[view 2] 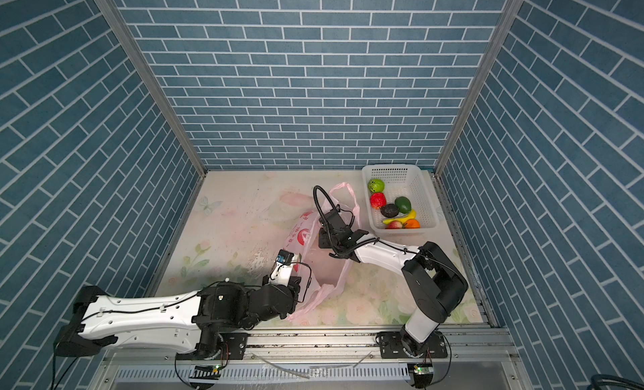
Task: Untie the knot of the plastic bag and take out the fruit
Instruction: Pick up the fruit from the plastic bag, then place the fruit in the basket.
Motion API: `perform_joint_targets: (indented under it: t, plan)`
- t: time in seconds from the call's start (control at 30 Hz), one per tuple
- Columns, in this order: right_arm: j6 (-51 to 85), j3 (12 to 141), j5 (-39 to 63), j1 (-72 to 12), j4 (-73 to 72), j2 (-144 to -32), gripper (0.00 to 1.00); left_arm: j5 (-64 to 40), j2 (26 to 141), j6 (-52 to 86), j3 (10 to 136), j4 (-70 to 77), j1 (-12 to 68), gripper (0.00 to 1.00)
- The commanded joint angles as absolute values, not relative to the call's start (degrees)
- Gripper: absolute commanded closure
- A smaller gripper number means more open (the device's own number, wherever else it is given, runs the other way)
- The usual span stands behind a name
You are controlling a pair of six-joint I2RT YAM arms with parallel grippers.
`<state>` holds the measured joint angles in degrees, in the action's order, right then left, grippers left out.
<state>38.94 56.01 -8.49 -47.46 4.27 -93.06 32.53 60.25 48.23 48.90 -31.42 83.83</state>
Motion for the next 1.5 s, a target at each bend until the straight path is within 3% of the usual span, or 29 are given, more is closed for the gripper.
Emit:
perform_joint_targets:
  t: [0.0,0.5,0.83,1.17,1.47]
  plan:
    - [40.72,55.81,-6.64,-49.7,9.21,-89.87,0.6,35.25,60.4,48.86,48.42,-33.04,83.32,1.0]
    - [44.63,59.41,-10.09,-58.13,25.0,-80.76,0.6,38.11,56.65,48.59,48.59,-40.73,79.74,1.0]
    - [43.03,67.76,-11.52,-57.69,38.15,-70.25,0.6,38.88,57.0,48.7,49.71,-43.82,78.89,1.0]
    - [37.02,75.62,-9.38,-45.19,46.77,-62.72,0.6,40.49,56.25,49.63,51.74,-49.57,77.26,1.0]
    - [28.56,77.58,-1.02,-24.61,47.24,-63.67,0.6,41.67,55.82,50.59,52.65,-52.14,77.01,1.0]
